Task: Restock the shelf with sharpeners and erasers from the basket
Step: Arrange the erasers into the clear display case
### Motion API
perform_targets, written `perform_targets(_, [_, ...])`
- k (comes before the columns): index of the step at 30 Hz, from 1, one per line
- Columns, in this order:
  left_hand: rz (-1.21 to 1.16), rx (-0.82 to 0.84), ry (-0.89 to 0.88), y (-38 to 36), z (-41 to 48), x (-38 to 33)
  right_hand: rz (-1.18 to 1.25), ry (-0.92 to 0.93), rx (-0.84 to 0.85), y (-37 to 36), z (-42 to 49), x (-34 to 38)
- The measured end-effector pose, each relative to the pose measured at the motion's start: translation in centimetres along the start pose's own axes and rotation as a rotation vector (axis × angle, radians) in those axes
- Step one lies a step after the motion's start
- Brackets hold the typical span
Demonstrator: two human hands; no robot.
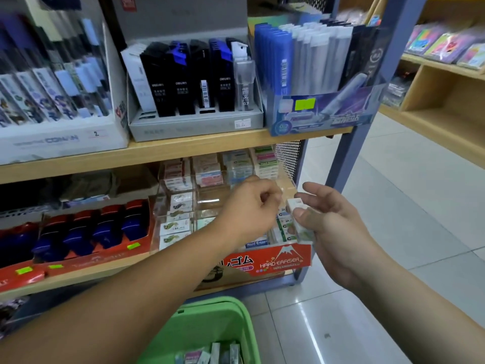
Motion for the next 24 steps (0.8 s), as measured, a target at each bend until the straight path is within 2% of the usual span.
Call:
perform_targets(2, [-0.3, 0.16, 0.142, -0.1, -1.4, 0.1, -0.073, -0.006, 0.067, -0.9, -0.3, -0.5])
perform_targets(4, [-0.393, 0.263, 0.184, 0.3, -3.0, -0.1, -0.09, -0.031, 0.126, -2.0, -0.6, -1.0])
perform_targets(8, [-0.571, 0.234, 0.288, 3.3, -4.7, 1.9, 0.041, -0.183, 0.263, -4.4, -1.3, -2.1])
perform_targets(11, [-0.701, 0.246, 0.34, 5.0, -6.3, 3.1, 0.08, -0.205, 0.301, -6.0, -1.8, -2.6])
perform_targets(16, [-0.895, 0.225, 0.393, 7.6, -7.5, 4.6, 0.175, -0.231, 0.203, -7.5, -1.4, -3.0])
perform_targets(19, [-0.961, 0.257, 0.394, 8.8, -7.9, 5.4, 0.133, -0.235, 0.132, -7.3, -1.2, -3.2])
perform_targets(24, [-0.946, 0.223, 0.444, 8.2, -8.3, 6.5, 0.037, -0.258, 0.166, -8.6, -2.2, -4.1])
Point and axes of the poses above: each hand's wrist, its own z-axis towards the middle knuckle, its own y-axis out of the back of the hand, x = y × z, the point moved 8 cm from there along z, towards the middle knuckle, and after that the axes turned 5 degrees about y, right-handed, at the moved point
